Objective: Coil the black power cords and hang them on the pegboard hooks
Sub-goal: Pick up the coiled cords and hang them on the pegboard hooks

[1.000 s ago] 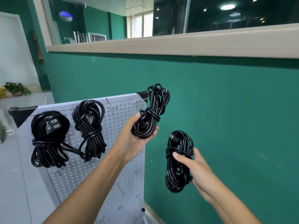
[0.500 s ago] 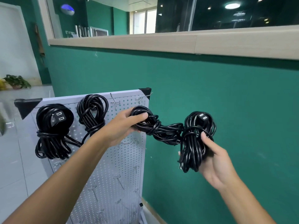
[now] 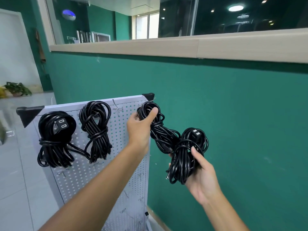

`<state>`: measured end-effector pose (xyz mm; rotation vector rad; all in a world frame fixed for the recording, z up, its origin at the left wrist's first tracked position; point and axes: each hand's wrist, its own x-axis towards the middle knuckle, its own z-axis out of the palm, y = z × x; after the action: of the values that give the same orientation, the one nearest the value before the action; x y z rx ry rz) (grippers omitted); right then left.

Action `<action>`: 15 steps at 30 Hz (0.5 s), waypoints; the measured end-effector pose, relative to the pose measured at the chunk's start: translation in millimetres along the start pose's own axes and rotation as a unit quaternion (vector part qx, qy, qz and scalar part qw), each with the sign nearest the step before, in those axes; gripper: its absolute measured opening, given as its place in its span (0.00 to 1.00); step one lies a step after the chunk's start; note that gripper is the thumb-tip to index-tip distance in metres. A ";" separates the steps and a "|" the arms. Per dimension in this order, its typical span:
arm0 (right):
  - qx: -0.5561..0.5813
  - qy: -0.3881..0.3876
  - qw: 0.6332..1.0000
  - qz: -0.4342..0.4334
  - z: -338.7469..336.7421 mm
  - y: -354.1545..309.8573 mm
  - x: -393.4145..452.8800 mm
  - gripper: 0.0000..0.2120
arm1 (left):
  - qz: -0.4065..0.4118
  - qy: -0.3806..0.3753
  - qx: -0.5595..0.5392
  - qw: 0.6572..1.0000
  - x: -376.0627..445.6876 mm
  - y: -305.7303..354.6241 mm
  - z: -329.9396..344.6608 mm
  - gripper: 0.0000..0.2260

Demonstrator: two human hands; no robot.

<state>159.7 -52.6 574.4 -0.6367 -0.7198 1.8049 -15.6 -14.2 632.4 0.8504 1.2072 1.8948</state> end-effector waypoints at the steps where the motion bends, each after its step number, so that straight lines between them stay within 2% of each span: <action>1: 0.004 0.005 1.000 -0.002 0.0 2.1 0.0 0.21 | 0.000 -0.009 -0.012 1.000 -3.3 -5.8 2.2 0.14; 5: 0.008 0.033 0.999 -0.020 -3.1 5.7 0.9 0.29 | -0.017 -0.146 -0.046 0.988 -5.9 -25.6 1.6 0.33; 6: 0.006 0.037 0.999 -0.028 -4.2 5.9 1.4 0.32 | -0.022 -0.171 -0.057 0.983 -7.8 -28.1 1.5 0.35; 8: 0.000 0.031 0.999 -0.039 -4.1 6.4 2.2 0.36 | -0.013 -0.176 -0.059 0.983 -8.8 -30.8 1.1 0.32; 11: -0.011 -0.007 0.999 -0.052 -6.2 5.5 6.7 0.28 | 0.012 -0.166 -0.065 0.984 -6.2 -25.2 -1.0 0.27; 15: -0.072 0.005 0.994 -0.085 -4.9 -2.8 9.0 0.28 | 0.027 -0.199 -0.068 0.977 11.7 -12.1 -11.5 0.31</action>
<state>162.1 -42.6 572.3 -0.6589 -0.8760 1.6036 -28.5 -5.9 619.0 1.1310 0.8101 1.7196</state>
